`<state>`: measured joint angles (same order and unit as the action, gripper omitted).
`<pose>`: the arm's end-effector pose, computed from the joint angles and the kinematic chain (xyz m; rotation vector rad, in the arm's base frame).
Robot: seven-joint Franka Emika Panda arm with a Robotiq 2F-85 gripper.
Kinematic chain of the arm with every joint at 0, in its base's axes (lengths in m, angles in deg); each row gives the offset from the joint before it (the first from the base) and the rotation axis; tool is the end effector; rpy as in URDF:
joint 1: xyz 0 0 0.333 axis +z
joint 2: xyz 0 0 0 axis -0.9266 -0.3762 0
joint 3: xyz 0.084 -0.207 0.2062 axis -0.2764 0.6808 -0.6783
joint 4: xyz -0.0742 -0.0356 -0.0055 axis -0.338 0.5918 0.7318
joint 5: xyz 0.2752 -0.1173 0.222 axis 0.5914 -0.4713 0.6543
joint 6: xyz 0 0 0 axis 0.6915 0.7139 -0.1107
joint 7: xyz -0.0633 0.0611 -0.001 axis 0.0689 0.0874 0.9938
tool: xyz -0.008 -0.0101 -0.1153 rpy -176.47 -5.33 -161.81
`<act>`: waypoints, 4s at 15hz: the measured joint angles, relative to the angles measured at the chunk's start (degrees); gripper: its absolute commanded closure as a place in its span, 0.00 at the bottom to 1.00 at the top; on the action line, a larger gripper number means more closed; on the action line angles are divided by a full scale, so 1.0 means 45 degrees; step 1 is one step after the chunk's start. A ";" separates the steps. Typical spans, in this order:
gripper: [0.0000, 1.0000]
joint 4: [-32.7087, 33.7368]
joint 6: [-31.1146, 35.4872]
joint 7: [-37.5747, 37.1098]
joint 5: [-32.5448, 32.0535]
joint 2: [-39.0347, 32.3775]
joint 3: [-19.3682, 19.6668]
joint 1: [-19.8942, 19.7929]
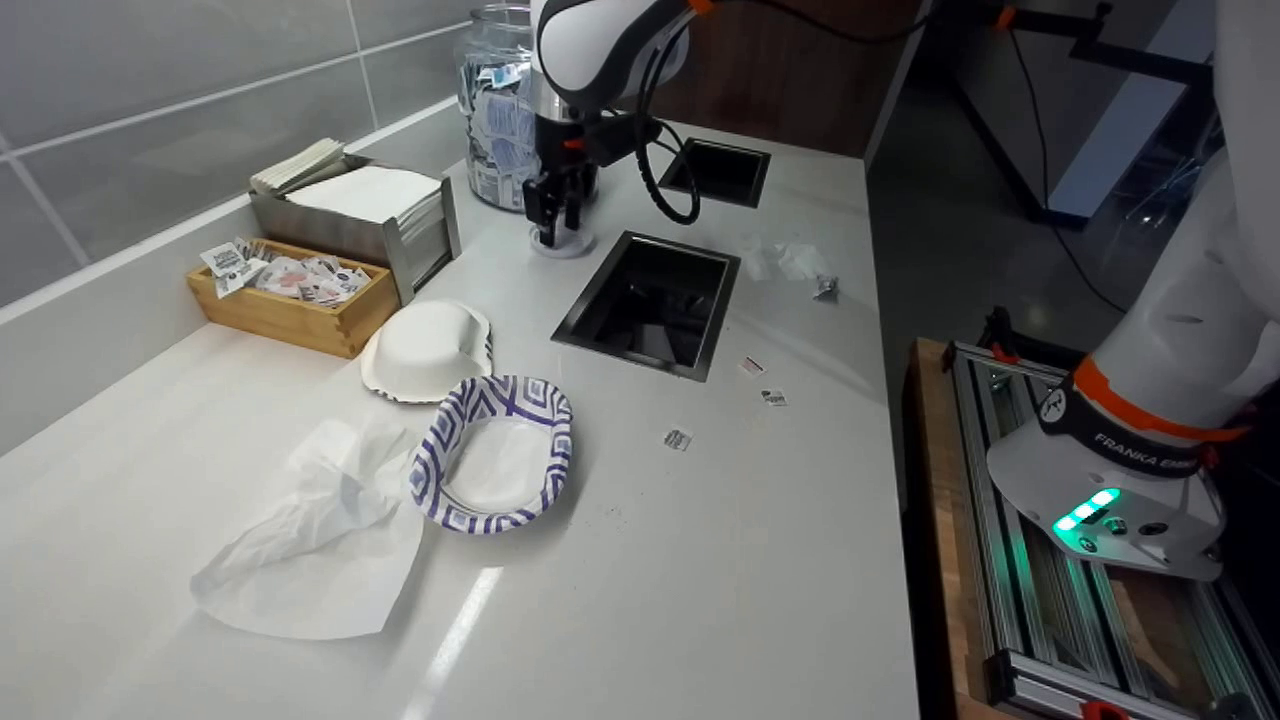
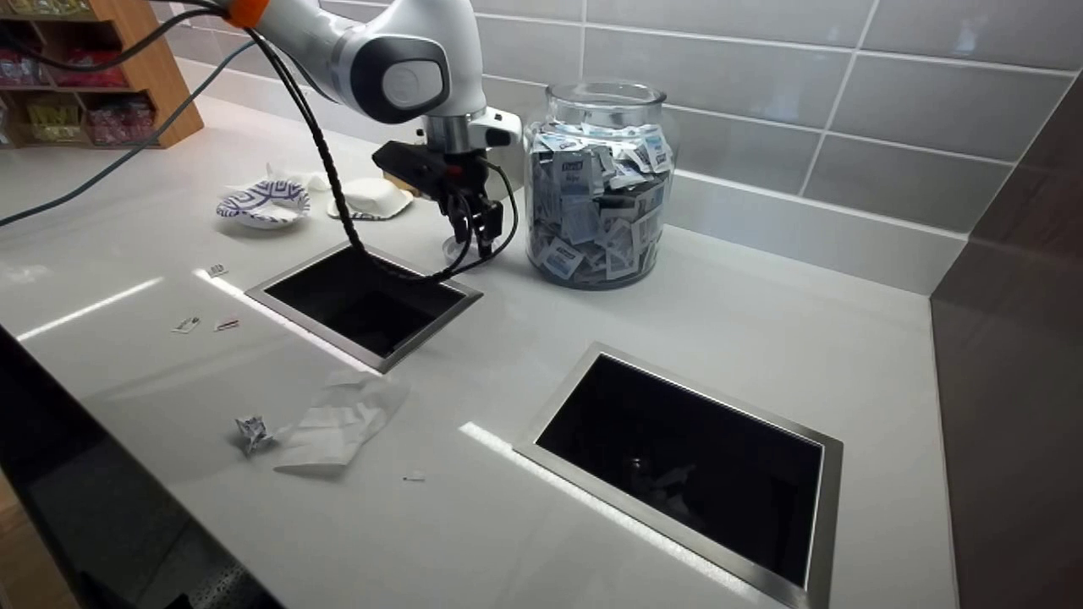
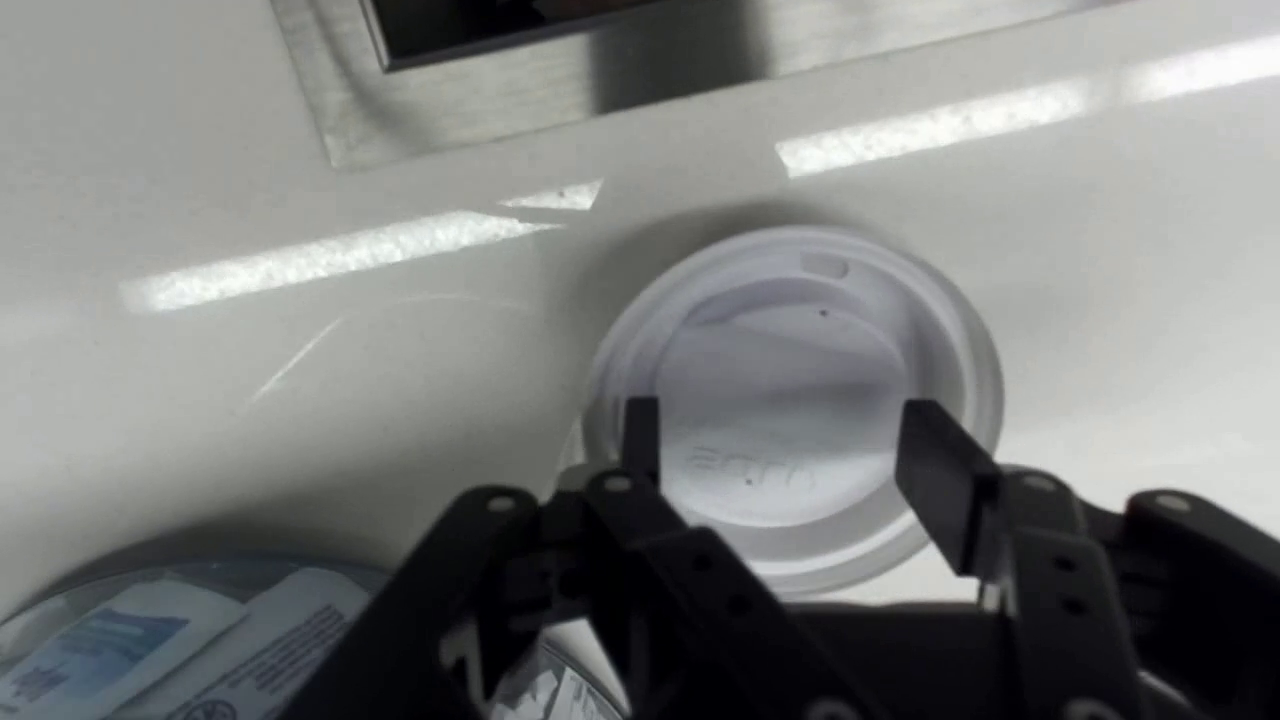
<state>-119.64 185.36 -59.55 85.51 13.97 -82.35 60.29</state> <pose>0.6516 -0.1123 0.2570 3.1203 -0.2159 0.1304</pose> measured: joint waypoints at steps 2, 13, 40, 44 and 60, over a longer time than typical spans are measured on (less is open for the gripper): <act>0.00 0.0012 0.0000 0.0008 0.0000 0.0205 -0.0032 0.0063; 0.00 -0.0016 -0.0001 -0.0465 -0.0055 0.0122 0.0176 0.0115; 0.99 0.0244 -0.0063 -0.0010 0.0009 -0.0164 -0.0318 0.0150; 0.99 0.0522 -0.0341 -0.0470 -0.0080 -0.0314 -0.0194 0.0347; 0.99 0.1287 -0.1014 -0.5517 0.0076 -0.0796 0.0443 0.0884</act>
<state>-113.85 180.79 -84.38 85.85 10.39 -80.35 64.27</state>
